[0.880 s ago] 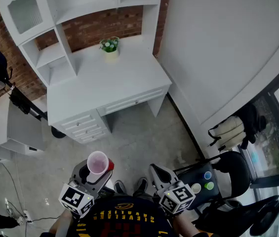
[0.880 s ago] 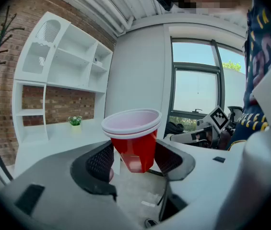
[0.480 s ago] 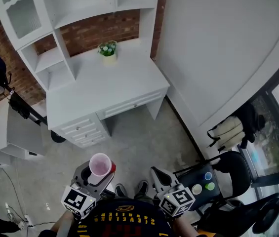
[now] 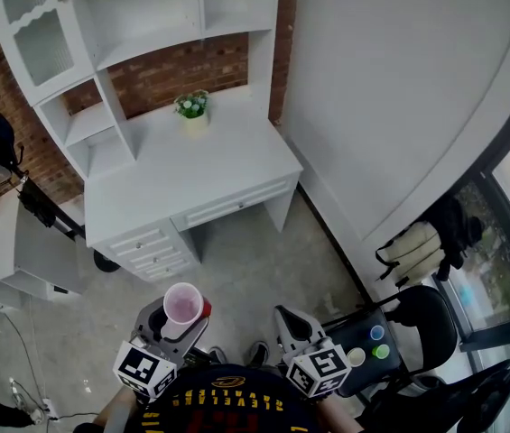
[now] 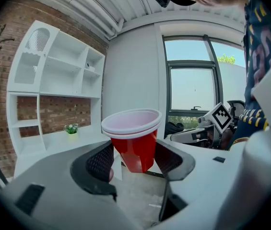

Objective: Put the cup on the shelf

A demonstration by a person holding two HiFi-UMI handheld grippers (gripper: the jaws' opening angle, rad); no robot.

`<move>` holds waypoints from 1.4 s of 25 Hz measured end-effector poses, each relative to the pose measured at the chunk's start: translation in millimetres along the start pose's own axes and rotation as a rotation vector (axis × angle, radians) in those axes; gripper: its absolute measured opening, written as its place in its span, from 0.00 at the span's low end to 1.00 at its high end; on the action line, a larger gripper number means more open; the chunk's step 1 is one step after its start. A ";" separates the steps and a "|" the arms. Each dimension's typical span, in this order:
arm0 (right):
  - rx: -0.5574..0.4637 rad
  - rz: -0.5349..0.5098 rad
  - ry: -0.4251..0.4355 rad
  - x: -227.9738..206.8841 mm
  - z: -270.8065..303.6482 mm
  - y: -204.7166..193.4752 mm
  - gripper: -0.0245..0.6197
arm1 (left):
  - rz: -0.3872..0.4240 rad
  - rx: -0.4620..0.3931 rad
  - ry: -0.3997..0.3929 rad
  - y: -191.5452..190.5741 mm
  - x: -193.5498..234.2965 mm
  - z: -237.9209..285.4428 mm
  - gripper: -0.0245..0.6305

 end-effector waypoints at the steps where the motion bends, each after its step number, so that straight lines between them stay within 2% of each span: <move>1: -0.001 -0.014 0.000 -4.0 -2.0 0.7 0.03 | 0.001 -0.001 0.001 2.0 -4.4 4.4 0.44; 10: 0.006 -0.085 0.073 -36.0 -12.3 10.9 0.03 | -0.016 -0.021 0.035 16.0 -38.7 33.4 0.44; 16: 0.004 -0.100 0.084 -52.7 -10.8 12.4 0.03 | -0.009 0.000 0.067 22.8 -41.6 42.3 0.44; 27: 0.042 -0.084 0.039 -85.1 21.8 23.0 0.03 | -0.004 0.000 0.023 29.2 -11.1 94.7 0.44; 35: 0.039 -0.086 -0.031 -115.8 82.8 43.6 0.03 | 0.005 0.002 -0.037 42.3 48.8 151.1 0.44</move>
Point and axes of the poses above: the fingertips, and each gripper's own axes: z forward along the fingers, x to its left, y out of its top, the point moved 6 cm from there along -z, backward along the fingers, and after that the axes turned 1 degree about y, right-handed, at the moved point
